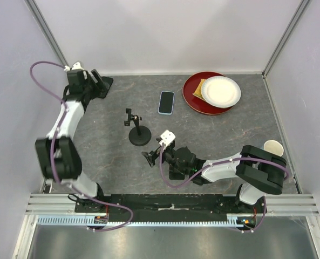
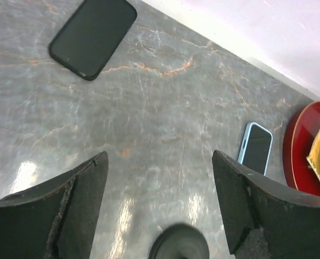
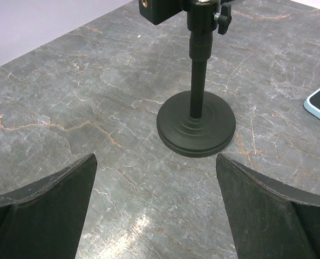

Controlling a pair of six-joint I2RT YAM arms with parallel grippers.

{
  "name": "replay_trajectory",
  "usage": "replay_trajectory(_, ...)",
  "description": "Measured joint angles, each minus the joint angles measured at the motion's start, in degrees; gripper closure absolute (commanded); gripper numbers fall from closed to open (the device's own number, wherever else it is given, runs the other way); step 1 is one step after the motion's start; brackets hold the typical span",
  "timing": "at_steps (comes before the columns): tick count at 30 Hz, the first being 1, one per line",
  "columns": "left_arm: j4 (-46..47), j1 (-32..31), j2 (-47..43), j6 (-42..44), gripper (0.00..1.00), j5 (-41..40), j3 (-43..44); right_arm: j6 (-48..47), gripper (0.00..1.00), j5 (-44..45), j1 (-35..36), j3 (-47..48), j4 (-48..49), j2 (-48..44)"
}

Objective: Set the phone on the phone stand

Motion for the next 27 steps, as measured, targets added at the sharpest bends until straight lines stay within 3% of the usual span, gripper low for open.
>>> replay_trajectory(5, 1.79, 1.18, 21.2, -1.99, 0.16, 2.4, 14.38, 0.0, 0.02, -0.04, -0.04, -0.63, 0.52, -0.87)
replay_trajectory(9, 1.05, 1.46, 32.68, -1.92, 0.15, 3.17, 23.71, 0.0, 0.02, -0.28, -0.31, -1.88, 2.12, -1.64)
replay_trajectory(13, -3.98, 2.12, 44.22, -0.44, 0.15, 2.56, 38.51, 0.59, 0.02, -1.42, -1.14, -3.91, 4.81, -2.86)
replay_trajectory(16, -6.43, 2.64, 48.06, 2.14, 0.14, -0.33, 44.65, 1.44, 0.02, -2.47, -1.9, -4.7, 6.14, -3.1)
replay_trajectory(22, -11.41, 4.02, 50.66, 4.5, 0.22, -5.92, 52.7, 2.47, 0.02, -3.96, -2.29, -4.7, 6.51, -3.08)
replay_trajectory(27, -16.15, 6.67, 54.36, 4.24, 0.17, -5.25, 57.57, 2.75, 0.02, -5.44, -2.29, -4.39, 6.29, -2.43)
